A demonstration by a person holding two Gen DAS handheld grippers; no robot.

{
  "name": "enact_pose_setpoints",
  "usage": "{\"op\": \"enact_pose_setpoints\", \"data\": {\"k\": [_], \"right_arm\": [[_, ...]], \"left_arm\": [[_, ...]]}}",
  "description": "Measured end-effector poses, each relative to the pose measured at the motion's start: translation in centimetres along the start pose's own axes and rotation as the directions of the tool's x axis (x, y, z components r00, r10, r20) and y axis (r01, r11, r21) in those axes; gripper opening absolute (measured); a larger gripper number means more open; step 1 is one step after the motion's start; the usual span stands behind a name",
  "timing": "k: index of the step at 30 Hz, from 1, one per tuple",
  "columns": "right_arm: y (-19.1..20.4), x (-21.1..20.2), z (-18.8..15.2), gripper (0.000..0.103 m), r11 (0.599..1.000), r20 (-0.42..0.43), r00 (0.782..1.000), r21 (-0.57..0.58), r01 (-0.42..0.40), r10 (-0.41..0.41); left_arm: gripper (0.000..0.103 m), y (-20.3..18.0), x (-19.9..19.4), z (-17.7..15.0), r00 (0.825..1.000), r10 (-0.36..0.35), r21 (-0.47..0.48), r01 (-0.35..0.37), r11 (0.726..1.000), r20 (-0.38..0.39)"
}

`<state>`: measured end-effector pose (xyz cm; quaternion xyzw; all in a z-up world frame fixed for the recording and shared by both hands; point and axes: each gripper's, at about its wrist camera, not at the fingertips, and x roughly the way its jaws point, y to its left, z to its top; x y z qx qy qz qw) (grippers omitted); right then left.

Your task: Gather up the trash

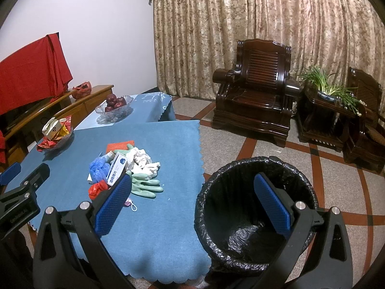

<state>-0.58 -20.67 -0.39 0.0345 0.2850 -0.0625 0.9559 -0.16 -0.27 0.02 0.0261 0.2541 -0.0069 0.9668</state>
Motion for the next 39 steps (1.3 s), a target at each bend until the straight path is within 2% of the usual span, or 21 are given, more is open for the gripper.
{"op": "enact_pose_setpoints", "data": {"k": [39], "right_arm": [[0.14,0.18,-0.10,0.098,1.000,-0.001,1.000,-0.001,-0.001,0.001]], "left_arm": [[0.097,-0.12,0.23,-0.03,1.000,-0.002,-0.003,0.002,1.000,-0.005]]}}
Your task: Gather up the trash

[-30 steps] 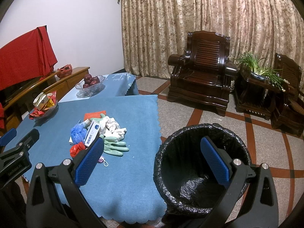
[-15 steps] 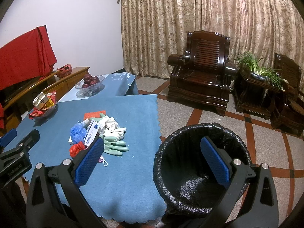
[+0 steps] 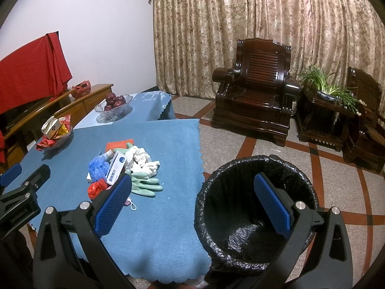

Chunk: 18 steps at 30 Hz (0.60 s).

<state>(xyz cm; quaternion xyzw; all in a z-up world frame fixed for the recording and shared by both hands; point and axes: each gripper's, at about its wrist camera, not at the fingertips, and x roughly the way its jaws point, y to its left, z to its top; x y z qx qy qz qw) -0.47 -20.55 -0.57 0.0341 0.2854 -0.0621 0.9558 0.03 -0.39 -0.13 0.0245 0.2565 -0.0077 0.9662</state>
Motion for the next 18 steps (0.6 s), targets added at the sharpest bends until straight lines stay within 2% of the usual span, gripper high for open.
{"op": "enact_pose_setpoints", "data": {"k": [14,16,18], "right_arm": [[0.0,0.4,-0.1,0.098,1.000,-0.002,1.000,-0.005,-0.006,0.006],[0.5,0.8,0.0,0.098,1.000,-0.005,1.000,-0.007,-0.007,0.007],[1.2,1.7,-0.1,0.098,1.000,-0.010,1.000,-0.011,-0.008,0.008]], "left_arm": [[0.097,-0.2,0.6,-0.8,1.000,-0.001,-0.003,0.001,1.000,-0.007],[0.097,0.5,1.8,-2.8,1.000,-0.003,-0.005,0.003,1.000,-0.011],[0.097,0.7,2.1,-3.2,1.000,0.000,-0.008,0.000,1.000,-0.016]]}}
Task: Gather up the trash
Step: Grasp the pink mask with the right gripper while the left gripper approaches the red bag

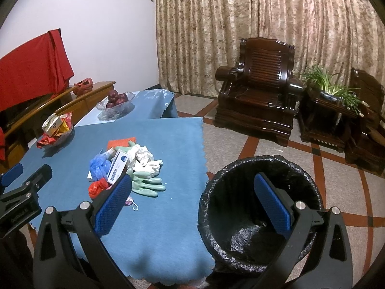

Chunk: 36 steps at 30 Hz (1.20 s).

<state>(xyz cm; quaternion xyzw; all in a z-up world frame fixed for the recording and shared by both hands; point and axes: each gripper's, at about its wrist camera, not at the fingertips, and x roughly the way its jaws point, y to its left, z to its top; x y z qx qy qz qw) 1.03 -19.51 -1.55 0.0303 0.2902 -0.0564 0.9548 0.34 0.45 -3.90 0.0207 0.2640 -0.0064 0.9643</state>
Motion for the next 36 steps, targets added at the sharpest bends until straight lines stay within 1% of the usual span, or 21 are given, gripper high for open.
{"op": "enact_pose_setpoints", "data": {"k": [5,9,13,15,17,19,22,25,28,34,36], "right_arm": [[0.9,1.7,-0.4,0.098,1.000,-0.015,1.000,-0.013,-0.007,0.006],[1.7,3.8,-1.0,0.098,1.000,-0.044,0.999,-0.018,-0.021,0.020],[2.9,6.2,-1.6,0.098,0.999,-0.060,0.998,-0.032,-0.032,0.030],[3.8,8.0,-2.0,0.095,0.998,-0.078,0.996,-0.046,-0.041,0.037],[4.6,9.5,-2.5,0.086,0.996,-0.098,0.994,-0.061,-0.062,0.055],[5.5,11.4,-3.2,0.080,0.993,-0.124,0.989,-0.075,-0.091,0.081],[7.2,14.2,-4.4,0.075,0.989,-0.167,0.980,-0.086,-0.120,0.104],[9.5,16.9,-5.8,0.069,0.980,-0.215,0.966,-0.103,-0.170,0.145],[12.0,19.2,-6.9,0.067,0.968,-0.248,0.952,-0.126,-0.216,0.180],[15.3,22.4,-8.1,0.058,0.950,-0.312,0.928,-0.165,-0.266,0.206],[15.8,23.2,-8.5,0.056,0.946,-0.332,0.920,-0.170,-0.275,0.208]], "left_arm": [[0.097,1.0,0.9,-0.4,1.000,0.026,-0.018,-0.027,0.999,-0.014],[0.097,2.4,2.5,-1.2,0.998,0.036,-0.037,-0.038,0.999,-0.057],[0.097,4.5,4.7,-1.1,0.995,0.046,-0.045,-0.050,0.998,-0.091],[0.097,5.2,5.7,-1.6,0.994,0.048,-0.047,-0.053,0.997,-0.100],[0.097,6.1,6.9,-2.2,0.994,0.039,-0.068,-0.046,0.997,-0.100],[0.097,6.9,8.0,-2.7,0.994,0.027,-0.091,-0.037,0.995,-0.108],[0.096,8.2,10.2,-3.7,0.992,0.027,-0.112,-0.041,0.993,-0.125],[0.096,9.3,12.2,-4.8,0.986,0.056,-0.095,-0.072,0.993,-0.156],[0.091,10.2,13.9,-5.5,0.979,0.078,-0.078,-0.094,0.992,-0.186],[0.091,11.7,16.5,-6.3,0.969,0.116,-0.065,-0.133,0.989,-0.218],[0.089,12.0,17.3,-6.4,0.967,0.112,-0.063,-0.130,0.990,-0.230]]}}
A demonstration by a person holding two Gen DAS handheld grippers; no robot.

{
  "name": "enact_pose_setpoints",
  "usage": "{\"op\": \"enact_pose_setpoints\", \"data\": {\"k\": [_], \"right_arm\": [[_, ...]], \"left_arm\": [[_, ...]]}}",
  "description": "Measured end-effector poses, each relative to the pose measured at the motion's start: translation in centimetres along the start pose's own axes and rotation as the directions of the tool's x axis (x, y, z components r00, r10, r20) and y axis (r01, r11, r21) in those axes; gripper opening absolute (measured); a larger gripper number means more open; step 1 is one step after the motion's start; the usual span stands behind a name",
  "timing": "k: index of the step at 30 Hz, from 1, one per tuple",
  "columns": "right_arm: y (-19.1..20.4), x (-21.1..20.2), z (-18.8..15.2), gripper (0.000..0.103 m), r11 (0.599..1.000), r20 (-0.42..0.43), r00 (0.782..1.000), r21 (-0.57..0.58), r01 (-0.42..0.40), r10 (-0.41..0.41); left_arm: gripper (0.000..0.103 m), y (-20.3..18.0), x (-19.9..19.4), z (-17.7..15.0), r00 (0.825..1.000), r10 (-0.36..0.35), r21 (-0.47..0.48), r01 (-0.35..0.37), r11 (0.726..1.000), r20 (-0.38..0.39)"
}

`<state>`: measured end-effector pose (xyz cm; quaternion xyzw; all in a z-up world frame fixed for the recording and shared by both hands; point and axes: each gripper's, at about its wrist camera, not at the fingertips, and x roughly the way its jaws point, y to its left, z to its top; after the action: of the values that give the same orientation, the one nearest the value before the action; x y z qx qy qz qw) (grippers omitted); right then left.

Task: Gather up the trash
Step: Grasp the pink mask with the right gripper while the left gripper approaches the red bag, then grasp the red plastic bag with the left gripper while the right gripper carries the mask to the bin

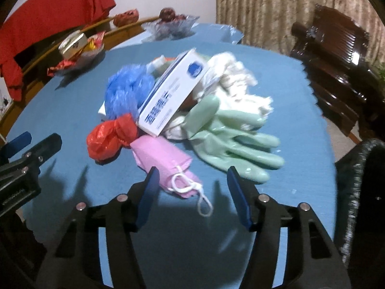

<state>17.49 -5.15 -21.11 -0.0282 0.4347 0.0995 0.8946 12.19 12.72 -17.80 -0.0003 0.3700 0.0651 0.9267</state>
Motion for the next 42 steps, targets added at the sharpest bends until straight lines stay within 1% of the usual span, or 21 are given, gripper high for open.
{"op": "enact_pose_setpoints", "data": {"k": [3,6,7,9,11,14,18,21,23,24,25,26,29,31,36,42], "right_arm": [[0.4,1.2,-0.2,0.049,1.000,-0.030,1.000,-0.013,-0.008,0.007],[0.5,1.9,-0.3,0.038,1.000,-0.056,0.998,-0.018,-0.024,0.023],[0.5,2.0,-0.4,0.031,0.999,-0.064,0.997,-0.018,-0.032,0.031],[0.4,1.8,-0.4,0.024,0.999,-0.063,0.997,-0.015,-0.041,0.040],[0.3,1.4,-0.4,0.010,0.999,-0.052,0.998,-0.026,-0.038,0.036],[-0.4,0.5,-0.1,0.009,0.999,-0.042,0.998,-0.009,-0.047,0.047],[-1.2,-1.3,0.0,0.009,0.999,-0.011,1.000,-0.013,-0.029,0.029],[-2.2,-2.3,-0.1,0.009,1.000,0.000,1.000,0.004,-0.019,0.019],[-2.9,-2.9,-0.2,0.009,1.000,0.007,1.000,0.019,-0.013,0.013],[-3.3,-3.3,-0.1,0.009,1.000,0.012,1.000,0.026,-0.011,0.010],[-3.7,-3.6,-0.1,0.009,0.999,0.017,1.000,0.032,-0.007,0.007],[-3.9,-3.9,0.0,0.009,0.999,0.021,1.000,0.034,-0.004,0.004],[-4.7,-4.7,0.1,0.009,0.999,0.035,0.999,0.042,0.007,-0.008],[-5.2,-5.5,0.2,0.009,0.998,0.047,0.999,0.057,0.007,-0.010],[-6.1,-7.6,0.4,0.008,0.997,0.087,0.996,0.081,-0.002,-0.005],[-7.1,-10.1,0.5,0.006,0.996,0.126,0.992,0.093,-0.008,-0.004]], "left_arm": [[0.088,-0.1,0.9,0.1,1.000,-0.003,0.008,0.003,1.000,-0.016],[0.088,-0.1,1.4,0.1,1.000,-0.010,0.013,0.010,1.000,-0.019],[0.088,-0.3,1.5,0.1,1.000,-0.012,0.016,0.012,1.000,-0.020],[0.088,-0.6,1.7,0.2,1.000,-0.017,0.025,0.018,1.000,-0.020],[0.087,-0.9,1.8,0.2,0.999,-0.026,0.034,0.026,0.999,-0.021],[0.080,-1.7,2.2,0.2,0.999,-0.039,0.055,0.040,0.998,-0.032],[0.074,-2.8,3.0,0.2,0.997,-0.057,0.073,0.061,0.995,-0.052],[0.064,-3.8,3.6,0.1,0.995,-0.082,0.094,0.087,0.992,-0.064],[0.050,-4.3,4.2,0.0,0.991,-0.103,0.100,0.111,0.989,-0.083],[0.046,-4.6,4.6,-0.1,0.988,-0.121,0.099,0.131,0.987,-0.096],[0.038,-4.9,4.9,-0.2,0.985,-0.135,0.097,0.146,0.985,-0.108],[0.035,-5.0,5.2,-0.2,0.983,-0.138,0.098,0.150,0.984,-0.119],[0.031,-5.6,5.4,-0.2,0.987,-0.117,0.128,0.132,0.983,-0.113],[0.031,-5.7,5.0,-0.2,0.987,-0.117,0.131,0.131,0.983,-0.110],[0.029,-5.4,2.0,0.6,0.988,-0.135,0.113,0.143,0.983,-0.072],[0.029,-6.2,-1.9,1.5,0.985,-0.171,0.131,0.173,0.976,-0.028]]}}
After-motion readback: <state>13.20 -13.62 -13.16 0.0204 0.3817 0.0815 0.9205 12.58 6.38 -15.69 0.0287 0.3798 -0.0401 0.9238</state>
